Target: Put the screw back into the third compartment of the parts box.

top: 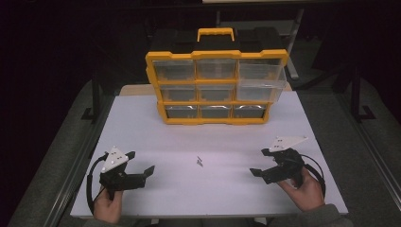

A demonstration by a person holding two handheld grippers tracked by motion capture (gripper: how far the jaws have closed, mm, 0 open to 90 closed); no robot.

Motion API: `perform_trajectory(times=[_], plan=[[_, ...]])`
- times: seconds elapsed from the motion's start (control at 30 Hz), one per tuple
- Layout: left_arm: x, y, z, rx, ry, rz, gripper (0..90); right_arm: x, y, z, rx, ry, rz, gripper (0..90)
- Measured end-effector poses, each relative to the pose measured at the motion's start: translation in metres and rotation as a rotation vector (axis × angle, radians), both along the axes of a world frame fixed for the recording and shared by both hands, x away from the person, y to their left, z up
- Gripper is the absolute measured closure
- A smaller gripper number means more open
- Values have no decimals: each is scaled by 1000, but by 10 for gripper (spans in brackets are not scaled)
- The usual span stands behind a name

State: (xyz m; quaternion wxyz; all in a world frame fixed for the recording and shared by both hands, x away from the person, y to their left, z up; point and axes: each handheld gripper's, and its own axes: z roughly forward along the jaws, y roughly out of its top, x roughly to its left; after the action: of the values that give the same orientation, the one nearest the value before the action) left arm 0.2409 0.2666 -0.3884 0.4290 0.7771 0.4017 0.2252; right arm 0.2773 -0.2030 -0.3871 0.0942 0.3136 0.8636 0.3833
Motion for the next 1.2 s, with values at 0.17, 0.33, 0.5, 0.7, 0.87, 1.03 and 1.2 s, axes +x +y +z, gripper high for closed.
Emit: perform_trajectory(times=[0.17,0.33,0.5,0.7,0.87,1.03,1.2], plan=[[1,-2,0,-7,2,-4,138,3,13,5,-6,6,36,179],[1,-3,0,2,-5,-15,138,10,29,8,-20,17,71,197],[1,-4,0,21,5,-22,138,14,46,10,-36,29,99,225],[0,-3,0,1,6,-14,138,23,71,10,-65,48,151,289],[0,-5,0,1,2,-13,138,34,89,6,-92,62,188,351],[0,-3,0,5,2,-15,138,45,108,4,-105,84,217,384],[0,-3,1,11,1,-17,138,55,122,2,-123,83,239,414]])
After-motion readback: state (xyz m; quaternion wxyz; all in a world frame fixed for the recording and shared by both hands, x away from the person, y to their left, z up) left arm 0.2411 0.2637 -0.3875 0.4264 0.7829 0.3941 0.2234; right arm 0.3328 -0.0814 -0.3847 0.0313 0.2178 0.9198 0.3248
